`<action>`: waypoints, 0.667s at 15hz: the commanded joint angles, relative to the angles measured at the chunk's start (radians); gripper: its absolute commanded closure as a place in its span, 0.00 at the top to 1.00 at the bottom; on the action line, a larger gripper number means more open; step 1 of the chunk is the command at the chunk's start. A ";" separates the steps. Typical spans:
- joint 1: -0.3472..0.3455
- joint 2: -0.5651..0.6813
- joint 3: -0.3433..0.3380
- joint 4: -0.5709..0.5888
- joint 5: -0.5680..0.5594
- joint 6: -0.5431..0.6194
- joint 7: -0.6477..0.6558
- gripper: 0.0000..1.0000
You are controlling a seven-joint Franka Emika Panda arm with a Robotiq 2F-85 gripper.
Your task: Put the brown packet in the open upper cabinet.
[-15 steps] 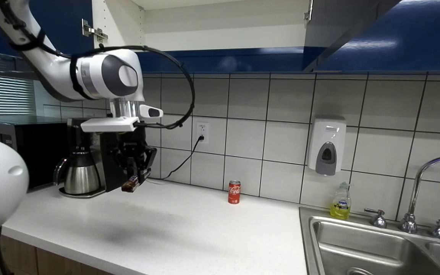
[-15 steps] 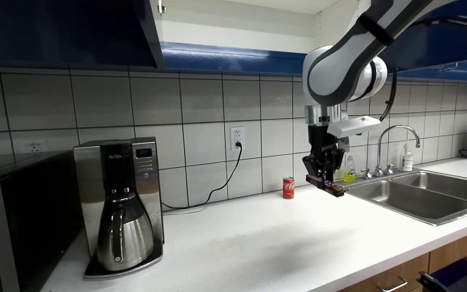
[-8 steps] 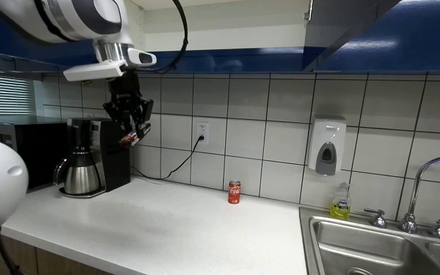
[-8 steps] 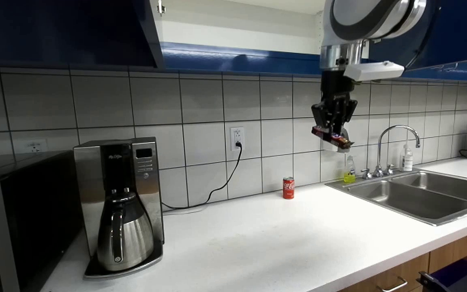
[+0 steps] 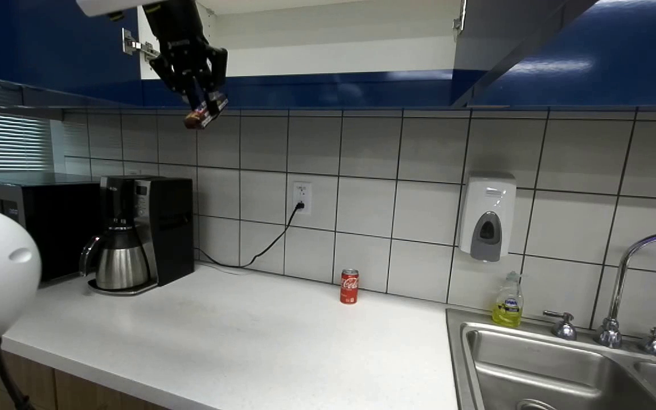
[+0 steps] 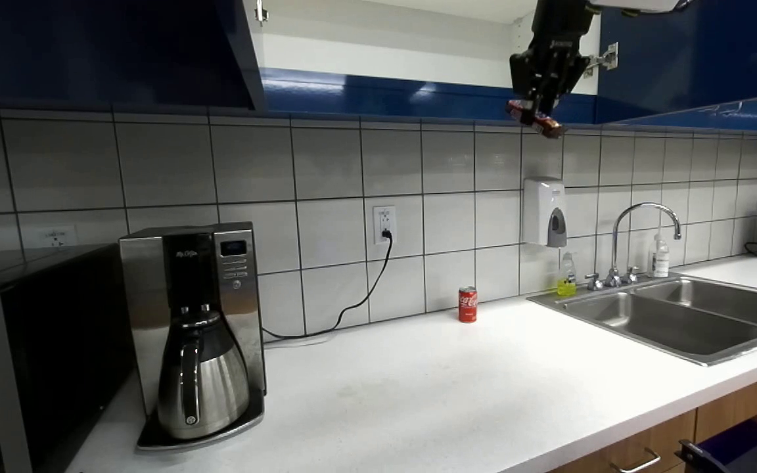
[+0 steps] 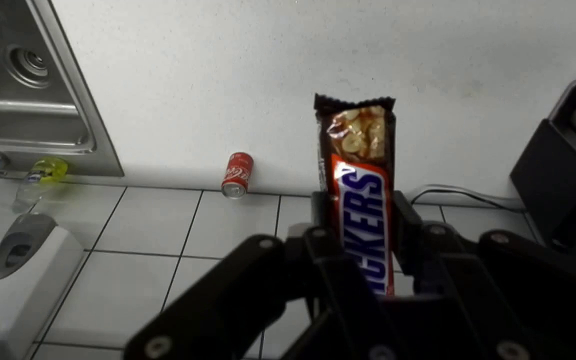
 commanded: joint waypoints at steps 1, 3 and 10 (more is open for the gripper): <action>-0.023 0.071 0.004 0.192 0.021 -0.087 -0.017 0.08; -0.028 0.105 0.010 0.276 0.020 -0.106 -0.006 0.08; -0.040 0.316 0.028 0.564 0.012 -0.146 0.028 0.08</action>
